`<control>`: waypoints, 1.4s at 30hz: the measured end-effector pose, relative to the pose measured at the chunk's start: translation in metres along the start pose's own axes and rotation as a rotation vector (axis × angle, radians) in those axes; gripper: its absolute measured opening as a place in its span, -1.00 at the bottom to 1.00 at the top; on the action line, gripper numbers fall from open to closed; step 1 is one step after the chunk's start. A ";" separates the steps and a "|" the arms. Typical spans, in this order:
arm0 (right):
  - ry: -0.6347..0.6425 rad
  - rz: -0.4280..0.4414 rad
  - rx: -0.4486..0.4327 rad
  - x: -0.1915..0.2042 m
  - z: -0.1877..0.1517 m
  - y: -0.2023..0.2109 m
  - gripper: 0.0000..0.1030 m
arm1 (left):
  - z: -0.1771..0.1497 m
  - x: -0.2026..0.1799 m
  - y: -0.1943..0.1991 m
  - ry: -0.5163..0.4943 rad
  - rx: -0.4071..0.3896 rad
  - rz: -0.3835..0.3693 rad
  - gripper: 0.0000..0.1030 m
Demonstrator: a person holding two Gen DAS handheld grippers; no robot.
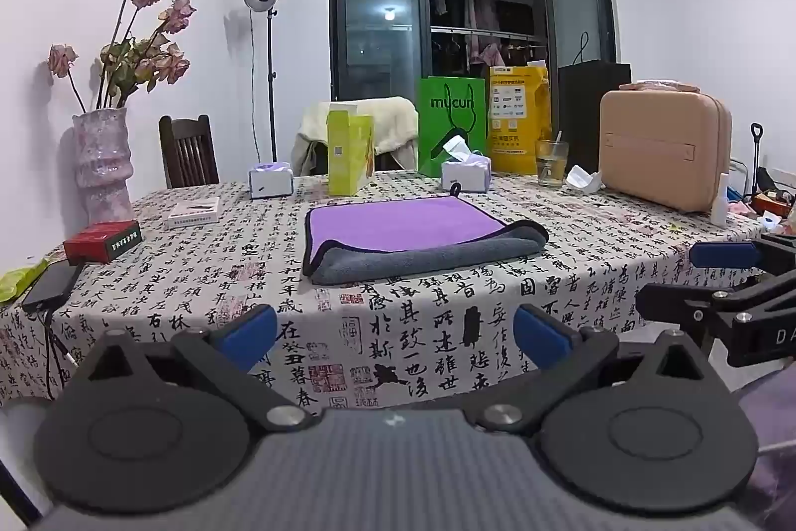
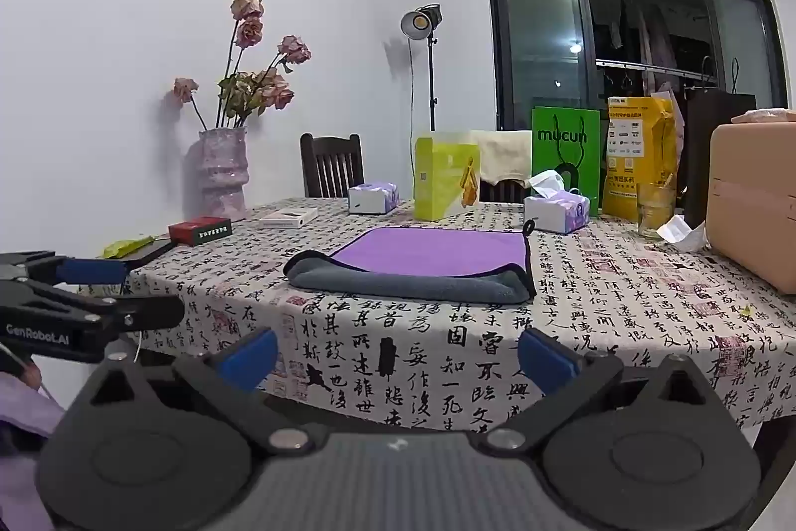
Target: Fold towel
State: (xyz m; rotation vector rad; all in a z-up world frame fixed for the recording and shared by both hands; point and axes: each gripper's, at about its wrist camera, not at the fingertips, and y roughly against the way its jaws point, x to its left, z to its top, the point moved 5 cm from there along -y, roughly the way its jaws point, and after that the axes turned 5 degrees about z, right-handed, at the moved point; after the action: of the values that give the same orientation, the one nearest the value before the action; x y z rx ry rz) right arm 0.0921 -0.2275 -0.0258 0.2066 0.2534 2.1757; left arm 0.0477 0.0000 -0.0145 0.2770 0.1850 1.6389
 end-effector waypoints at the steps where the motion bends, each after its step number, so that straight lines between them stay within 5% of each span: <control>1: -0.001 0.000 0.001 0.000 0.000 0.000 1.00 | 0.000 0.000 0.000 0.001 0.005 0.000 1.00; 42: -0.010 0.003 0.010 0.000 -0.001 -0.001 1.00 | 0.000 0.000 0.000 -0.003 0.006 0.001 1.00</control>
State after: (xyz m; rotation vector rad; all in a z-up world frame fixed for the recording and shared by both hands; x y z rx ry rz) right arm 0.0923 -0.2273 -0.0269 0.2244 0.2586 2.1763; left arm 0.0476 -0.0001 -0.0146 0.2840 0.1871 1.6389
